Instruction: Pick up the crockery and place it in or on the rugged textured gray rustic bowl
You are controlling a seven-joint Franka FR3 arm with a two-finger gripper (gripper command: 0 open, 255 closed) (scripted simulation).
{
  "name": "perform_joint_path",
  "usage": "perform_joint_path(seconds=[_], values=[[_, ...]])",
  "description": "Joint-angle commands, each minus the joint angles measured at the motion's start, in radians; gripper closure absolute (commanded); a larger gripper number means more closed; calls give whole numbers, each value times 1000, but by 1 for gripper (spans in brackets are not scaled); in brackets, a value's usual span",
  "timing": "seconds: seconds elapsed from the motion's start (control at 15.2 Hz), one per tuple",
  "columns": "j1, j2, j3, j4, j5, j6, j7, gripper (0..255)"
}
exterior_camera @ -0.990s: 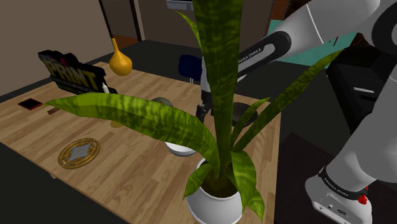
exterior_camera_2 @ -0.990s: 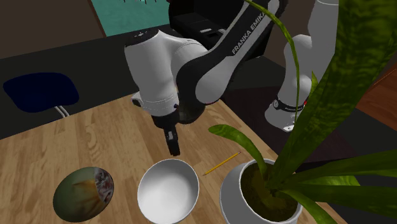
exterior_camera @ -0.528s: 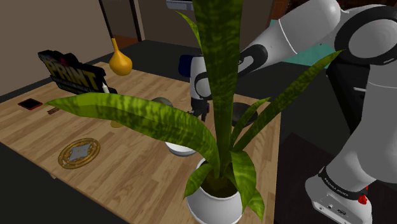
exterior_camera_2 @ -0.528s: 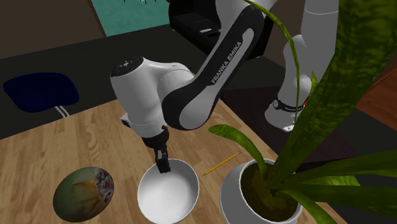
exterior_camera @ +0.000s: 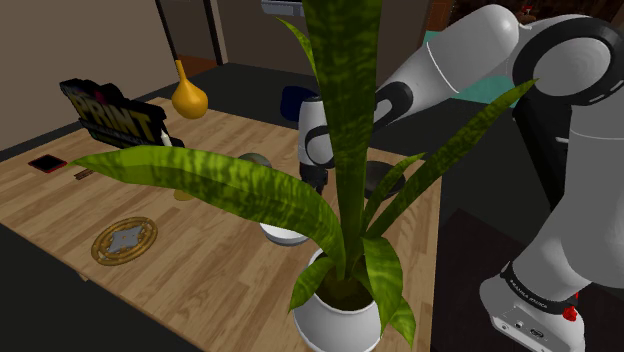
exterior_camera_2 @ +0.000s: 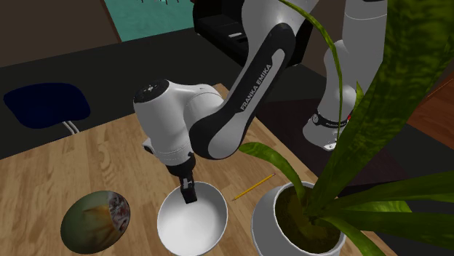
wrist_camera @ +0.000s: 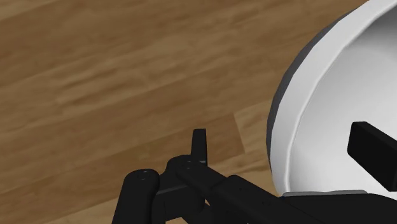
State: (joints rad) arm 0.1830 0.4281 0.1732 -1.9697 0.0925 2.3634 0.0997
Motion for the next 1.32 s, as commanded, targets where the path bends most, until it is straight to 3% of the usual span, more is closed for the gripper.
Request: perform_joint_path(seconds=[0.0, 0.2, 0.26, 0.86, 1.25], values=[[0, 1, 0, 0, 0, 1, 0, 0], [0, 1, 0, 0, 0, 1, 0, 0], [0, 1, 0, 0, 0, 1, 0, 255], [0, 1, 0, 0, 0, 1, 0, 255], [-3, -53, 3, 11, 4, -63, 4, 255]])
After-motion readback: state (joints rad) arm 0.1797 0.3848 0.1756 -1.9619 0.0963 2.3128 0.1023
